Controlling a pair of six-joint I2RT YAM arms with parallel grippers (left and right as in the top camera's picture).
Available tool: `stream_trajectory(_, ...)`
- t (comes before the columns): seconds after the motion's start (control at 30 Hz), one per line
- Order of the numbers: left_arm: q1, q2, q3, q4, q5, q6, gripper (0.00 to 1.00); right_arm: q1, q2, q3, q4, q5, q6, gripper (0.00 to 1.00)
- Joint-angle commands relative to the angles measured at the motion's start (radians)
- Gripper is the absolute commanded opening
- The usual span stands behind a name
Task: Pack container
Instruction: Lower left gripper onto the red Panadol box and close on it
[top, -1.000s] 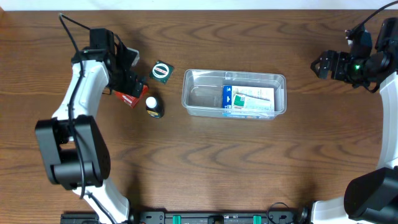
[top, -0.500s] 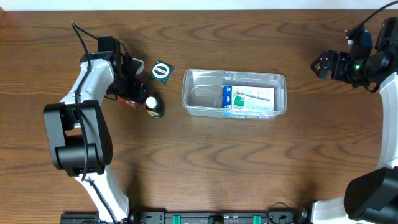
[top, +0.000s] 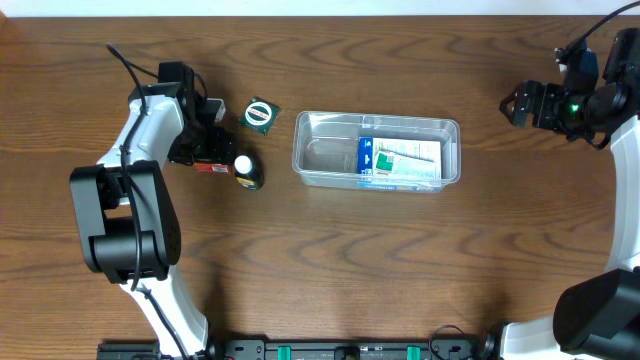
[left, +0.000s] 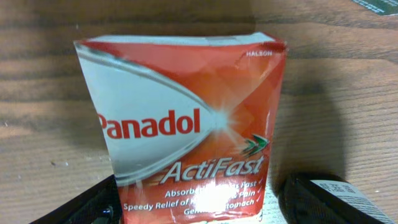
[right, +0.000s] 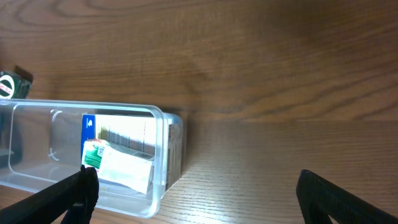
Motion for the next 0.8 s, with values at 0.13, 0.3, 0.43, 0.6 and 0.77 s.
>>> stream_trajectory(0.13, 0.004, 0.002, 0.006, -0.018, 0.011, -0.152, 0.82, -0.003, -0.011, 0.012, -0.001, -0.004, 0.006, 0.99)
stream_trajectory(0.3, 0.004, 0.002, 0.006, -0.015, 0.014, -0.169, 0.83, -0.003, -0.011, 0.012, -0.001, -0.004, 0.006, 0.99)
stream_trajectory(0.43, 0.004, 0.002, 0.006, -0.013, 0.014, -0.209, 0.98, -0.003, -0.011, 0.012, -0.001, -0.004, 0.006, 0.99)
stream_trajectory(0.6, 0.005, 0.002, 0.006, 0.008, 0.013, -0.195, 0.98, -0.003, -0.011, 0.012, -0.001, -0.004, 0.006, 0.99)
stream_trajectory(0.77, 0.005, 0.002, 0.006, 0.06, -0.02, -0.173, 0.91, -0.003, -0.011, 0.012, -0.001, -0.004, 0.006, 0.99)
